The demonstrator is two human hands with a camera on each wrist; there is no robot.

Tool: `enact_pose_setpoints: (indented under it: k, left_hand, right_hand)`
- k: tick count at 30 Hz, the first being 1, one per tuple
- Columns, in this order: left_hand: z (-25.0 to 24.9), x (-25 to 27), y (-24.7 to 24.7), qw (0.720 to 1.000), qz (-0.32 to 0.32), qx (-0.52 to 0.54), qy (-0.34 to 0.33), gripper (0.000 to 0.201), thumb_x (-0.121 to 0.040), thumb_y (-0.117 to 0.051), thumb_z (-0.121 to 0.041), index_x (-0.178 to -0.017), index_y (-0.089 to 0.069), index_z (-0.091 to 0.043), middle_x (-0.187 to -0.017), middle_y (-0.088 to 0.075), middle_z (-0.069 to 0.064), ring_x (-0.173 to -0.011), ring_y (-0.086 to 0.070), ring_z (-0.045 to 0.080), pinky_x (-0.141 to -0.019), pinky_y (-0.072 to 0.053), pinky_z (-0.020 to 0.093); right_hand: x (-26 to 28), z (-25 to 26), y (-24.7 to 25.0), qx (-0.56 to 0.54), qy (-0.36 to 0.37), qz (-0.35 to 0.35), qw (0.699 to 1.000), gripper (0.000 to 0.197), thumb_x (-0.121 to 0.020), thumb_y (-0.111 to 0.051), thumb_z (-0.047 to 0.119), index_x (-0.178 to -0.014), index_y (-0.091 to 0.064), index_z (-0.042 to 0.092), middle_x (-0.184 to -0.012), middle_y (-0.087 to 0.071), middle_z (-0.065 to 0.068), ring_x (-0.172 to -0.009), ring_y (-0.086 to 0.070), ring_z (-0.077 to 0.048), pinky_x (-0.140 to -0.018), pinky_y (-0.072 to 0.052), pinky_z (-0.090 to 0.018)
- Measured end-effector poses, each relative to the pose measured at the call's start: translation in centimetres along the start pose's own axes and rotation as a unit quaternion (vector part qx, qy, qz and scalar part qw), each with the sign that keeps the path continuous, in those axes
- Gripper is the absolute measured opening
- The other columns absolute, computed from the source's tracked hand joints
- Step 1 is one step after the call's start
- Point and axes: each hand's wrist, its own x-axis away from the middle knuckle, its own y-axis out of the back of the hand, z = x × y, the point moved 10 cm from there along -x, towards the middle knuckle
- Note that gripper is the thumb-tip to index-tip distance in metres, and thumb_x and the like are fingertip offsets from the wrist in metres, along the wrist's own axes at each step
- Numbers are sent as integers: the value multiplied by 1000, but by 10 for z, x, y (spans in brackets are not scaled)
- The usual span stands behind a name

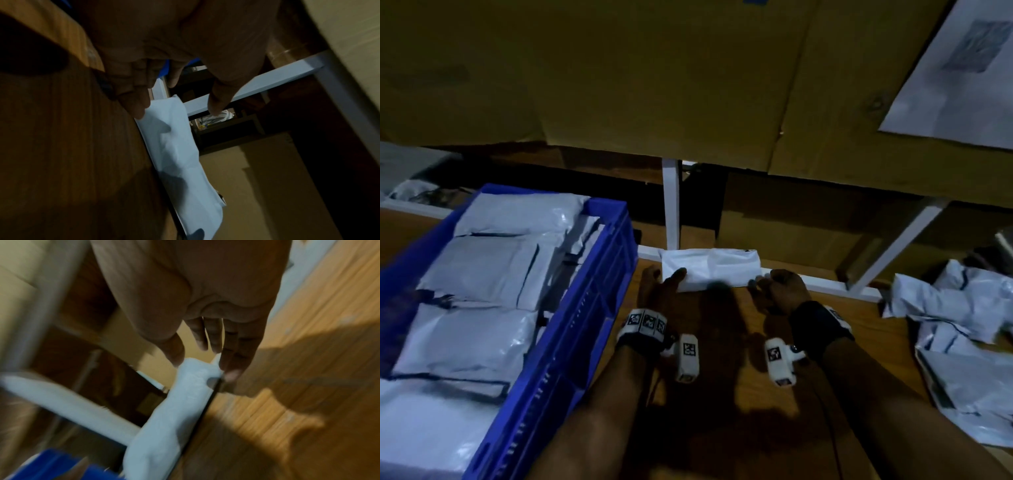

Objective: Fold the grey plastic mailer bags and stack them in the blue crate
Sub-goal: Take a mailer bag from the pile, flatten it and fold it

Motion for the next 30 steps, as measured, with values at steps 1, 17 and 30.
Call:
enact_pose_setpoints:
  k: [1,17,30]
  left_hand:
    - [4,-10,-3,1000,-7,-15,11,71,-84,-78,-51,-131,-56,-3,-114,-63,10,-98,-62,28,-71,-45,26]
    - [29,78,-13,998,19,45,-29,79,-48,-79,-69,-115,-61,-31,-122,-68,3,-112,-65,26,-97,-55,55]
    - [104,373,-24,997,58,-11,-47,98,-52,-80,-67,-134,-58,-20,-106,-73,10,-93,-69,30,-84,-57,49]
  right_hand:
    - [-14,-5,-2,-1,-1,-3,1000,32,-76,-80,20,-97,-58,14,-81,-64,-24,-71,-57,-33,-63,-45,-46]
    - [54,-41,74,62,110,-69,990,21,-84,-83,18,-101,-72,12,-88,-75,-12,-72,-66,-20,-60,-50,-27]
    - [242,-242,223,106,114,-99,983,3,-76,-81,18,-74,-79,16,-75,-77,-1,-72,-70,-22,-71,-58,-44]
